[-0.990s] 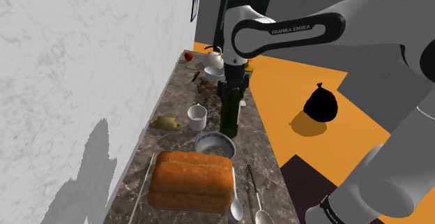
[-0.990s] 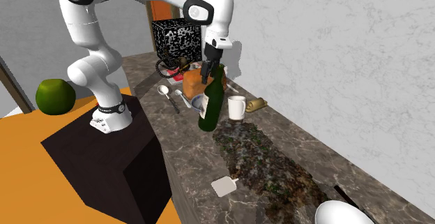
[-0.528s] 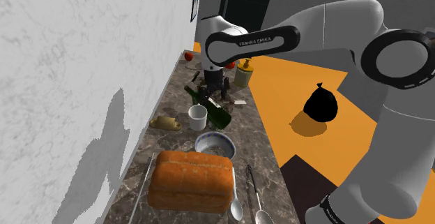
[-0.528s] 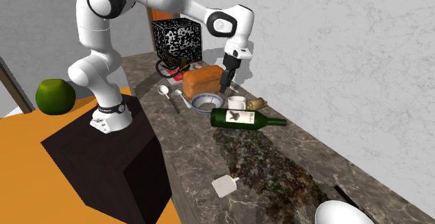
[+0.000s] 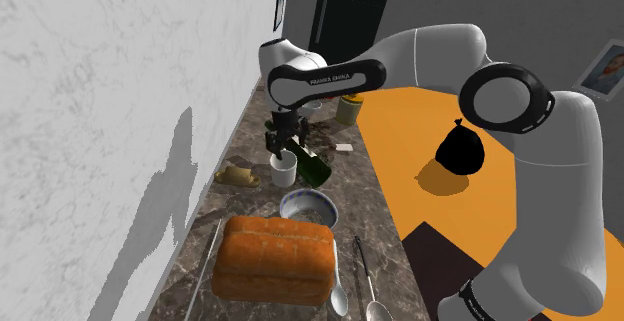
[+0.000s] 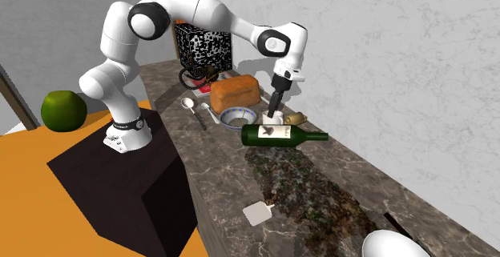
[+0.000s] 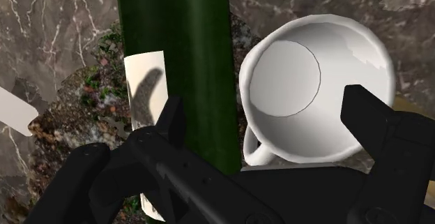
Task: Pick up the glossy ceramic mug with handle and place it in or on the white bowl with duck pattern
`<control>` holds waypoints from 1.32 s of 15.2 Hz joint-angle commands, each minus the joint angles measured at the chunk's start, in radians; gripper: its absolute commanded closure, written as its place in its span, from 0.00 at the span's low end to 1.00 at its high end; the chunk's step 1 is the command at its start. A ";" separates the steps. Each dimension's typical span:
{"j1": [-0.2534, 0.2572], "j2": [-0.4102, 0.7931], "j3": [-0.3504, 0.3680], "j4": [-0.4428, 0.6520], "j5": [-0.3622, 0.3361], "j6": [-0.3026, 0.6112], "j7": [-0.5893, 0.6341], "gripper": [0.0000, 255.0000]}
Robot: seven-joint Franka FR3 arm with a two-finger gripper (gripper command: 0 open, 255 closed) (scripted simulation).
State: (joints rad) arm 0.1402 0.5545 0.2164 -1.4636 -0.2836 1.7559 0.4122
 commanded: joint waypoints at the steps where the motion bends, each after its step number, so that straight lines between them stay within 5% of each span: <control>1: -0.003 0.003 -0.002 -0.021 -0.003 0.024 0.002 0.00; 12: -0.010 0.005 -0.005 -0.064 -0.008 0.069 0.007 0.00; 13: -0.010 0.007 -0.005 -0.061 -0.008 0.068 0.006 1.00; 20: -0.009 0.011 -0.005 -0.058 -0.008 0.068 0.007 1.00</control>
State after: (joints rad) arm 0.1339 0.5550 0.2159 -1.5138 -0.2904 1.8236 0.4188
